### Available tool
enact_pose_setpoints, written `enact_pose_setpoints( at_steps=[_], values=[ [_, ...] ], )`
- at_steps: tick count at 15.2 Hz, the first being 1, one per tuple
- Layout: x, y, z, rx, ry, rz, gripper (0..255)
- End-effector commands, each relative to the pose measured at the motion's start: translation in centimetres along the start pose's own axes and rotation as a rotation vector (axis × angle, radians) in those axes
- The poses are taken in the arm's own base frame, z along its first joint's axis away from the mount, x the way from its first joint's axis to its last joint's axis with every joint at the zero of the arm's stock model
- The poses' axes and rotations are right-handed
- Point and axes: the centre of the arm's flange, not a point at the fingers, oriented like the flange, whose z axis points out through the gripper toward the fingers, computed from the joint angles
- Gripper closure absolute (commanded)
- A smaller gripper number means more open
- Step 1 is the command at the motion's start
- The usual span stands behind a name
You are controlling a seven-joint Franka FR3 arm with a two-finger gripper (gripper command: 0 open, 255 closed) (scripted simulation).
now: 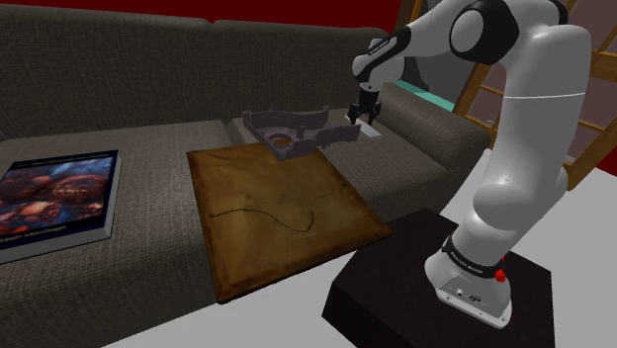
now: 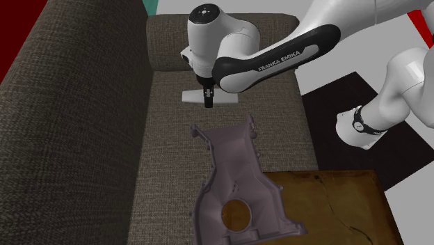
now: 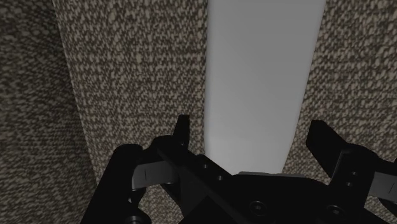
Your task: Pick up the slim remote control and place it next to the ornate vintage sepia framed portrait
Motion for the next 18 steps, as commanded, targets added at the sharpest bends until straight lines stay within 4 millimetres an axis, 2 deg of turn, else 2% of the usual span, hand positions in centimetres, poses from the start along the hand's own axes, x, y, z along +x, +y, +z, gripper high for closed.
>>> enact_pose_setpoints(
  at_steps=[1, 2, 3, 12, 18],
  values=[
    [0.0, 0.0, 0.0, 0.0, 0.0, 0.0, 0],
    [0.0, 0.0, 0.0, 0.0, 0.0, 0.0, 0],
    [0.0, 0.0, 0.0, 0.0, 0.0, 0.0, 255],
    [0.0, 0.0, 0.0, 0.0, 0.0, 0.0, 255],
    [0.0, 0.0, -3.2, 0.0, 0.0, 0.0, 255]
  ],
)
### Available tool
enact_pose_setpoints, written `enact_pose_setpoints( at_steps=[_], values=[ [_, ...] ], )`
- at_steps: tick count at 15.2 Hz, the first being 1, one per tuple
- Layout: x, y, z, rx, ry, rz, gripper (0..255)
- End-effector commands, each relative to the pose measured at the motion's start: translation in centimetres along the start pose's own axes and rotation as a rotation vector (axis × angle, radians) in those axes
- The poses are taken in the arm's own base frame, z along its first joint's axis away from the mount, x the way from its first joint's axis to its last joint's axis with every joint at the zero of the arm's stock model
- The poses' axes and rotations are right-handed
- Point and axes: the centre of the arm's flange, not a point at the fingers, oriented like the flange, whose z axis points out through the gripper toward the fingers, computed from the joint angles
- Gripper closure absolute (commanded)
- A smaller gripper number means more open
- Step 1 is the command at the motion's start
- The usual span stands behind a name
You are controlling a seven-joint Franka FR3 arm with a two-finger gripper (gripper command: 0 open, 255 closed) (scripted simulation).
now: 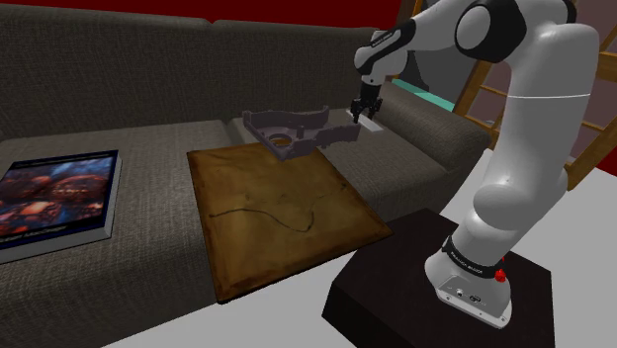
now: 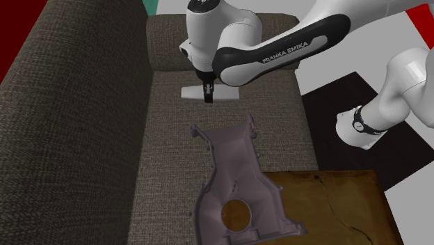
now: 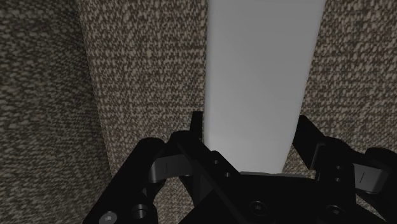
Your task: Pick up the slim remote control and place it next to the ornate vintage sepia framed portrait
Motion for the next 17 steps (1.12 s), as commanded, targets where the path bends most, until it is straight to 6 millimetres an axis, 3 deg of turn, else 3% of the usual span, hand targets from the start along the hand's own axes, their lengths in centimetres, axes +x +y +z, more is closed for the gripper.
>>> enact_pose_setpoints(
  at_steps=[1, 13, 17],
  values=[
    [0.0, -0.1, -1.1, 0.0, 0.0, 0.0, 255],
    [0.1, 0.0, -7.0, 0.0, 0.0, 0.0, 255],
    [-4.8, -1.9, -7.1, 0.0, 0.0, 0.0, 255]
  ],
)
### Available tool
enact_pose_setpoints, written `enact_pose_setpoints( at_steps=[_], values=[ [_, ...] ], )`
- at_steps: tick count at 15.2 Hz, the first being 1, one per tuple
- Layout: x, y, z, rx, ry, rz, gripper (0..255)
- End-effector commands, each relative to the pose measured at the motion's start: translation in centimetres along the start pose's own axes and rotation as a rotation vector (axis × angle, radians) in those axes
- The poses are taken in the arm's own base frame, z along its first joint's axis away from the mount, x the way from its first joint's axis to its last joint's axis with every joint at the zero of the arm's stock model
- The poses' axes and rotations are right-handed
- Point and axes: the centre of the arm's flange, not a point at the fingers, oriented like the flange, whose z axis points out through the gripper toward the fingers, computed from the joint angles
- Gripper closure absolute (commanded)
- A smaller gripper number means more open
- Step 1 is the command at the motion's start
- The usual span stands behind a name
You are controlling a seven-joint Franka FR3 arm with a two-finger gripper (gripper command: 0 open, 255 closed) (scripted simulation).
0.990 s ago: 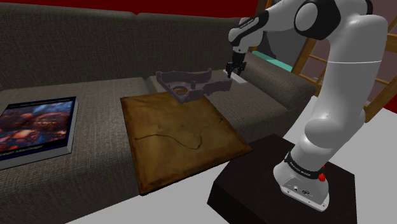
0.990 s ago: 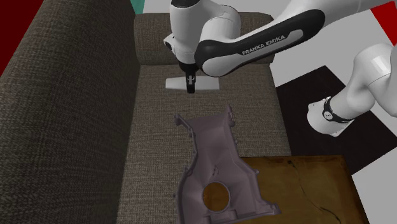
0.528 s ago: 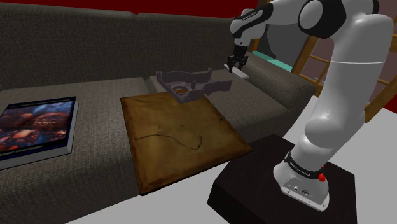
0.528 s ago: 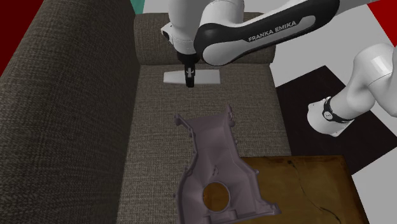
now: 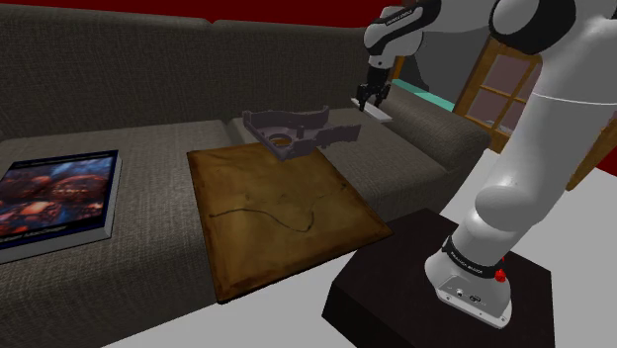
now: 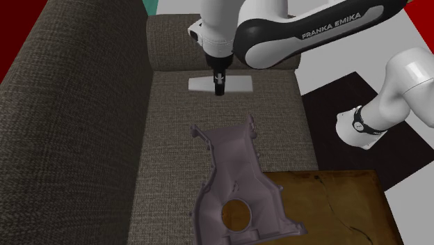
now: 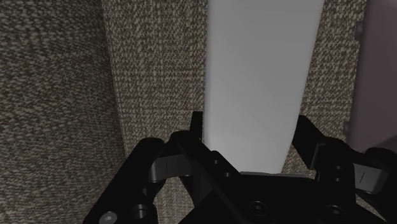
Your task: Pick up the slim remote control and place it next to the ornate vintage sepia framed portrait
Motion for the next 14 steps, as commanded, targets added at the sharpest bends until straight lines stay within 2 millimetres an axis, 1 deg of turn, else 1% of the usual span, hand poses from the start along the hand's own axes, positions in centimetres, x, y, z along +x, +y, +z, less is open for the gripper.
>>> enact_pose_setpoints(
  at_steps=[1, 14],
  values=[
    [-2.6, -1.0, 0.0, 0.0, 0.0, 0.0, 255],
    [-18.5, -7.3, -0.2, 0.0, 0.0, 0.0, 255]
  ],
)
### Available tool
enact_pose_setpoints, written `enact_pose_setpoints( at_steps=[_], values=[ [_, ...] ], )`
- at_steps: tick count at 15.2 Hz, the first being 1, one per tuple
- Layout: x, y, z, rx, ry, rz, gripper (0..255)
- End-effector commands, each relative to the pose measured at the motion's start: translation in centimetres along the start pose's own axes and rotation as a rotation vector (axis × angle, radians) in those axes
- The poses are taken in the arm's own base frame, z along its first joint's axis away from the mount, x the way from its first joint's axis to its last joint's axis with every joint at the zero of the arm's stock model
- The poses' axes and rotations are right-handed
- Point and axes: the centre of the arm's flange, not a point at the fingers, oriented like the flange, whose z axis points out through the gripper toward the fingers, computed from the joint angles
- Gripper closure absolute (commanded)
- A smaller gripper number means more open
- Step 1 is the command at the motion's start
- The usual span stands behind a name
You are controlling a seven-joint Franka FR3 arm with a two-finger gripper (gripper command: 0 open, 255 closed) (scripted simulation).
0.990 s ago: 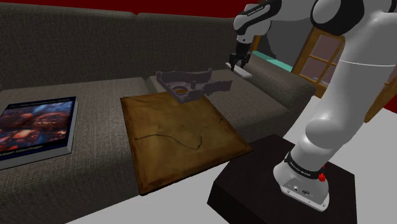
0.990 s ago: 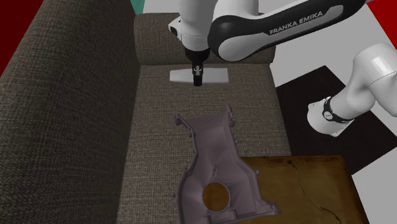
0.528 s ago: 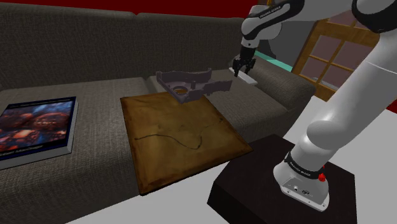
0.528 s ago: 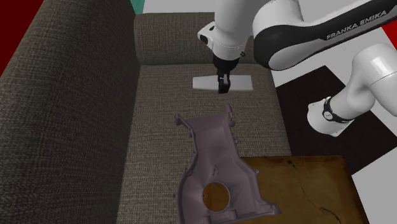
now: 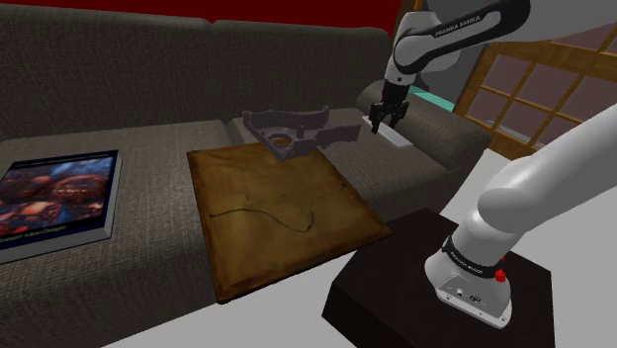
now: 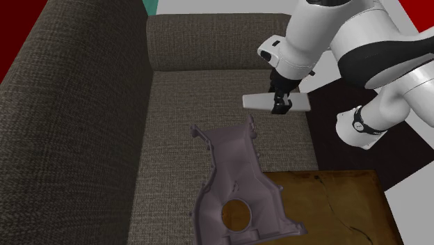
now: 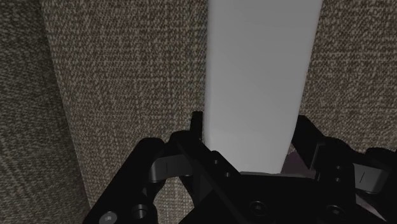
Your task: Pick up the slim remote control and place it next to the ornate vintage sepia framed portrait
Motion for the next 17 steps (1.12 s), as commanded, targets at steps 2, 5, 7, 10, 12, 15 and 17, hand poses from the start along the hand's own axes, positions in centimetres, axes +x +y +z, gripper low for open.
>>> enact_pose_setpoints(
  at_steps=[2, 5, 7, 10, 12, 15, 17],
  values=[
    [-3.8, -1.2, -0.1, 0.0, 0.0, 0.001, 255],
    [-7.5, -2.7, -0.1, 0.0, 0.0, 0.001, 255],
    [-9.2, -3.4, 0.4, 0.0, 0.0, 0.001, 255],
    [-9.2, -3.4, 2.0, 0.0, 0.0, 0.001, 255],
    [-9.2, -3.4, 3.0, 0.0, 0.0, 0.001, 255],
    [-9.2, -3.4, 4.6, 0.0, 0.0, 0.001, 255],
    [-9.2, -3.4, 5.7, 0.0, 0.0, 0.001, 255]
  ],
)
